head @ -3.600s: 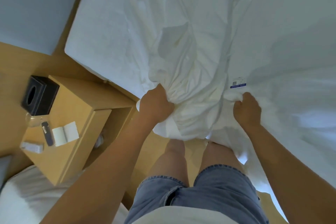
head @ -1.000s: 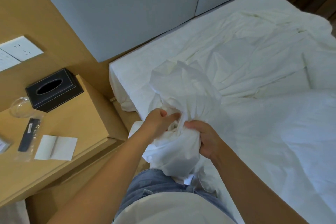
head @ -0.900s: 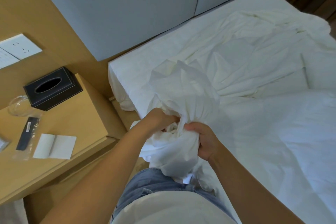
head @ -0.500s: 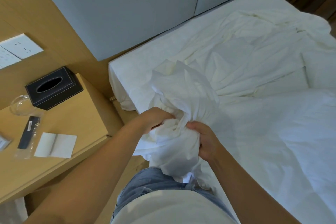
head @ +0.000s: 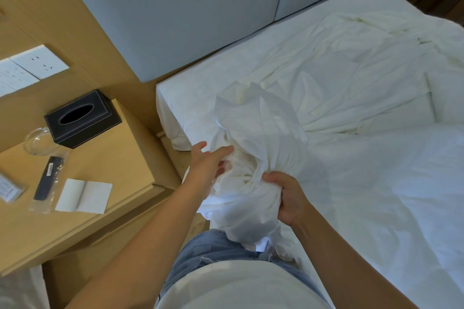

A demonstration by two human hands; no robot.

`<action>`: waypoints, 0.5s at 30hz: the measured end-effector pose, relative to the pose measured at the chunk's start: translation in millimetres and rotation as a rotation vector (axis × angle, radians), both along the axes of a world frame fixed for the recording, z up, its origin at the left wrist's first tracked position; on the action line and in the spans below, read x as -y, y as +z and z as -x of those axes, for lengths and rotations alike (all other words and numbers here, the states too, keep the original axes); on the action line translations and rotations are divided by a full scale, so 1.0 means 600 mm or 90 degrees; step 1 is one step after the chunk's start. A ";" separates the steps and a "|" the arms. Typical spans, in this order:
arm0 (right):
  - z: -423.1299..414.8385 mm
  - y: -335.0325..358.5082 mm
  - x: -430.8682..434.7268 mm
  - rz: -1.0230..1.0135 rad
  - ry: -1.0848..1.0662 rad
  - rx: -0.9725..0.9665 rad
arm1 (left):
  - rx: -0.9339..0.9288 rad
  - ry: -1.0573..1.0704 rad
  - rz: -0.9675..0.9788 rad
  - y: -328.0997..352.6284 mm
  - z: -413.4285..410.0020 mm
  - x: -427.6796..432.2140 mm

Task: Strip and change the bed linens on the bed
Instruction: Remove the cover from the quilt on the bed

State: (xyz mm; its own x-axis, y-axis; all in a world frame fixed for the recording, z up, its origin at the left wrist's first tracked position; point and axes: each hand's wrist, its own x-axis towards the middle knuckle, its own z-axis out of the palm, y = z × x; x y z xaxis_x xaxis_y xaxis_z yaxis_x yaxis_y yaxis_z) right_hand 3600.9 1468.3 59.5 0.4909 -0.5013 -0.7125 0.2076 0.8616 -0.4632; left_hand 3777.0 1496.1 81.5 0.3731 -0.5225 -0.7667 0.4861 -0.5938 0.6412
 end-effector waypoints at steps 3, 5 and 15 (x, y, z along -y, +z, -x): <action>0.000 0.001 -0.003 -0.014 -0.007 0.006 | -0.036 -0.085 -0.005 0.003 -0.005 -0.007; 0.001 0.003 -0.003 -0.018 -0.008 0.018 | -0.016 -0.172 -0.020 0.005 -0.008 -0.010; -0.002 0.018 0.010 0.051 0.067 -0.046 | 0.077 0.009 0.039 0.022 0.013 0.019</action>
